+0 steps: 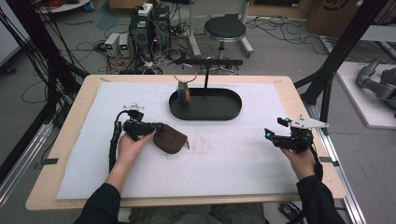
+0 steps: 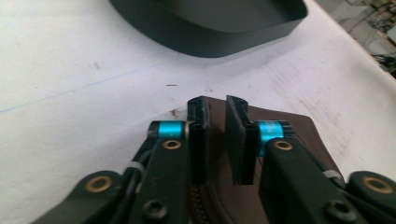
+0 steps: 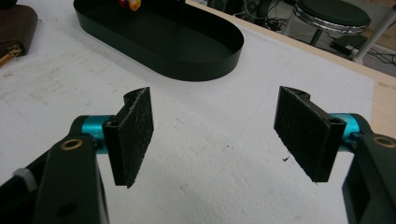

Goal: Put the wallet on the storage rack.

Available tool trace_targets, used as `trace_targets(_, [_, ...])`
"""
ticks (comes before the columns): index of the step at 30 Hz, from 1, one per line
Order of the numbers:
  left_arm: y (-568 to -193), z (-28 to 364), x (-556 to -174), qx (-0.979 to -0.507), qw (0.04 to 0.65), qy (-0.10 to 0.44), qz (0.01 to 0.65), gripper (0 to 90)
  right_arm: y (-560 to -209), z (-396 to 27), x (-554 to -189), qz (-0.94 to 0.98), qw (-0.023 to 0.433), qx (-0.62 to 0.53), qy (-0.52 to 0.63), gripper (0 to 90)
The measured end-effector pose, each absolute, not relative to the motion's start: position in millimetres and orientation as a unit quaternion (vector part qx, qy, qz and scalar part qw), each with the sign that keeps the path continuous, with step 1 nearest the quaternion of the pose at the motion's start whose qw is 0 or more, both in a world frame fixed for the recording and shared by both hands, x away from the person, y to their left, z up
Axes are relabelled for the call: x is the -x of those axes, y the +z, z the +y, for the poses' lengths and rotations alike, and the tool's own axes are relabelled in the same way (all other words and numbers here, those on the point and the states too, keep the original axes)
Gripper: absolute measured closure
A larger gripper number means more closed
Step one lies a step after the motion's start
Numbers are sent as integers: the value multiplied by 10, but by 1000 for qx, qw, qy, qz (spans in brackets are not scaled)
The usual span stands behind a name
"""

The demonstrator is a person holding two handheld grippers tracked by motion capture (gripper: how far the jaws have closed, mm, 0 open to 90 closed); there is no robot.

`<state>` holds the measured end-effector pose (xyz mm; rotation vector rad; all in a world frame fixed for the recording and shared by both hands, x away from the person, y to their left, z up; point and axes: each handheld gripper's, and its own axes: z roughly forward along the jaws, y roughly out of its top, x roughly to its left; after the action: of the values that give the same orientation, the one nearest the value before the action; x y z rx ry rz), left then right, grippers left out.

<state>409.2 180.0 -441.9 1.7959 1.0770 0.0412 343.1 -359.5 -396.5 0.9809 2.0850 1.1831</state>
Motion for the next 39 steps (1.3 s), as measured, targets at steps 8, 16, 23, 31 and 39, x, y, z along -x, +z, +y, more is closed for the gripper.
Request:
trace_targets(8, [-4213, 1720, -3941, -732, 556, 36, 391, 853, -3961, -3580, -3431, 774, 273, -362, 442, 288])
trace_targets(16, [-4063, 1614, -3788, -734, 584, 45, 344, 864, -3943, -3554, -3404, 774, 272, -357, 447, 288])
trace_targets(23, [-3982, 1556, -3712, -727, 605, 50, 321, 866, -3937, -3476, -3410, 778, 267, -347, 452, 288])
trace_targets(31, [-3808, 1456, -3631, -717, 632, 55, 289, 866, -3919, -3331, -3408, 782, 249, -328, 468, 288])
trace_targets(39, [-3680, 1250, -3560, -714, 650, 53, 256, 866, -3896, -3125, -3383, 789, 210, -295, 496, 288])
